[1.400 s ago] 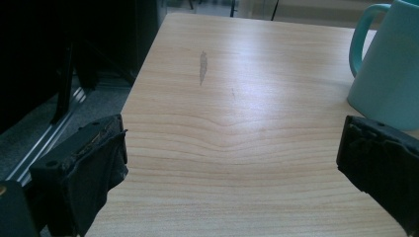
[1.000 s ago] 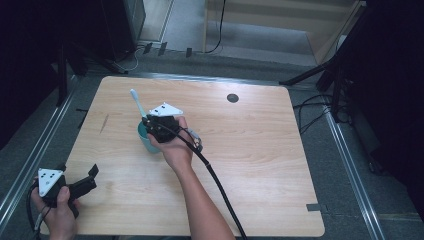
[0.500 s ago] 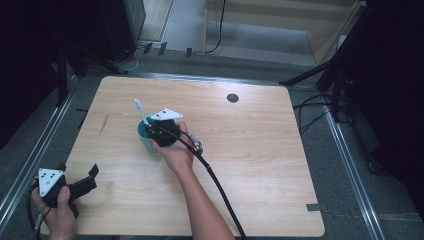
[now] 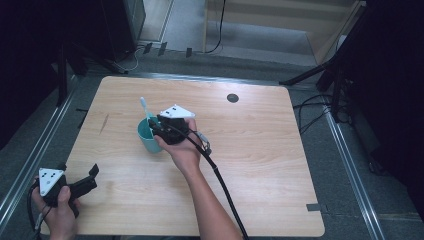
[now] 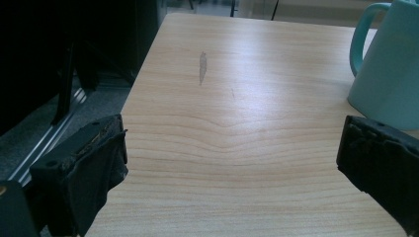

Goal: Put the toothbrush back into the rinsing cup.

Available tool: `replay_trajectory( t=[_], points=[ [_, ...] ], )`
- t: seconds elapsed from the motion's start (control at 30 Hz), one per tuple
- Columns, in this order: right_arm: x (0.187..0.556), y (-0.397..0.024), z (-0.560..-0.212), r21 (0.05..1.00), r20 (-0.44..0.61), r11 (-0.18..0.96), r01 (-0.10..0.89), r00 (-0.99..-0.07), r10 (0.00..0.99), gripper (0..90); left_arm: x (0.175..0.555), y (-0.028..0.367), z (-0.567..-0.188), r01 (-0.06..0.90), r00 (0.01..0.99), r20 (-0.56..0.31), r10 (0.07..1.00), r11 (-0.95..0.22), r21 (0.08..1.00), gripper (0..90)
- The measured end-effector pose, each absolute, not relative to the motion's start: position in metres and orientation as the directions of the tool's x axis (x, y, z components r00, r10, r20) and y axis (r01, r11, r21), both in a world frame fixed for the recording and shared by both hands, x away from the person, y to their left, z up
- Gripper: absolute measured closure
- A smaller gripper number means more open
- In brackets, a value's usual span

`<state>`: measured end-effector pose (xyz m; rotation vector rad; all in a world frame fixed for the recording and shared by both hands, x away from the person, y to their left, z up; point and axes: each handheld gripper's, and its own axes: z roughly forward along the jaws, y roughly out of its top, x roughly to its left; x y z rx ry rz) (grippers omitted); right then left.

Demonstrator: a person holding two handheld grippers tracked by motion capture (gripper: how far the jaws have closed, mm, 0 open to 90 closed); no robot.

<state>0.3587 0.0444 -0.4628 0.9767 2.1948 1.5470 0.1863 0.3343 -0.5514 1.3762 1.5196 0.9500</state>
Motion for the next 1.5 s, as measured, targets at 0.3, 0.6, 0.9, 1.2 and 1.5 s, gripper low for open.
replay_trajectory(
  t=[0.3, 0.6, 0.9, 1.2, 1.5],
  points=[
    [0.362, -0.001, -0.456, 0.924, 0.129, 0.155, 0.349, -0.668, 0.733, 33.4, 0.186, 0.334, -0.551, 0.347, -0.029, -0.100, 0.995, 0.104, 0.932, 0.0],
    [0.358, -0.040, -0.457, 0.915, 0.089, 0.163, 0.369, -0.580, 0.810, 0.0, 0.186, 0.334, -0.551, 0.345, -0.029, -0.100, 0.995, 0.104, 0.933, 0.0],
    [0.349, -0.082, -0.461, 0.920, 0.092, 0.131, 0.370, -0.528, 0.845, 0.0, 0.186, 0.334, -0.551, 0.345, -0.029, -0.098, 0.995, 0.102, 0.933, 0.0],
    [0.339, -0.125, -0.468, 0.924, 0.088, 0.107, 0.367, -0.478, 0.874, 0.0, 0.186, 0.333, -0.551, 0.344, -0.031, -0.095, 0.995, 0.100, 0.934, 0.0],
    [0.329, -0.172, -0.484, 0.926, 0.092, 0.067, 0.372, -0.394, 0.915, 0.0, 0.186, 0.333, -0.552, 0.341, -0.030, -0.094, 0.995, 0.099, 0.935, 0.0]
  ],
)
